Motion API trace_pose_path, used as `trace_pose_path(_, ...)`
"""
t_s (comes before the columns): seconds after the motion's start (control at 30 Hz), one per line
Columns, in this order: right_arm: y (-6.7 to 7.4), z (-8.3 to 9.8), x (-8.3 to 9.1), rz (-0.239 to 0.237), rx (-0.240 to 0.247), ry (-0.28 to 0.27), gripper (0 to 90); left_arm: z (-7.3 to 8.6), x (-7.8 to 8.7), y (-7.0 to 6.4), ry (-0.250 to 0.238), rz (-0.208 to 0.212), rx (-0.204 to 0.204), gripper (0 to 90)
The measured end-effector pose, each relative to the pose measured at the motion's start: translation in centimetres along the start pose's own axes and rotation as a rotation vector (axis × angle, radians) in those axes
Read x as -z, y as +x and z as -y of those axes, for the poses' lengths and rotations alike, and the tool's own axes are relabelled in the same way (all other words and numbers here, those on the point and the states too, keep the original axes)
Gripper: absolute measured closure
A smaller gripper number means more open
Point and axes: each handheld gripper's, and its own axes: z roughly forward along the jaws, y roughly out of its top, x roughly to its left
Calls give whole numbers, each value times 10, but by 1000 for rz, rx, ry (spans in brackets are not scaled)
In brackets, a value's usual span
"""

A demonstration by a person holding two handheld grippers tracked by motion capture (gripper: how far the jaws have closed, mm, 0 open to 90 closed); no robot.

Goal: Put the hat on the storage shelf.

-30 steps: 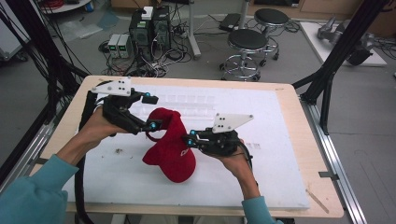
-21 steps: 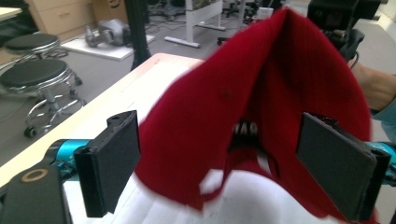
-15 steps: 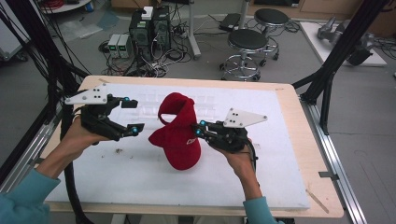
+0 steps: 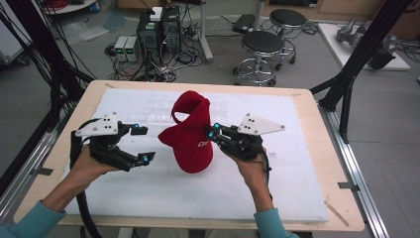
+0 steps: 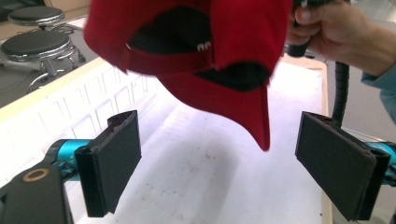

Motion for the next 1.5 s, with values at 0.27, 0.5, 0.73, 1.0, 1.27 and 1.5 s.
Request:
trace_pose_path(0.27, 1, -1, -5, 19, -13, -23, 880, 22, -19, -17, -10, -16, 37, 160)
trace_pose_path(0.5, 3, -3, -7, 20, -9, -33, 880, 31, -35, -25, -15, -23, 58, 227)
trace_pose_path(0.73, 4, -3, -9, 19, -17, -42, 879, 29, -45, -28, -46, 23, 99, 316)
trace_pose_path(1.0, 7, -3, -10, 10, -11, -52, 879, 32, -54, -27, -40, 35, 112, 478)
trace_pose_path(1.27, 11, -4, -12, -11, 0, -59, 879, 33, -55, -26, -56, 54, 107, 714)
trace_pose_path(1.5, 13, -4, -14, -21, 10, -68, 879, 33, -53, -22, -63, 70, 128, 832)
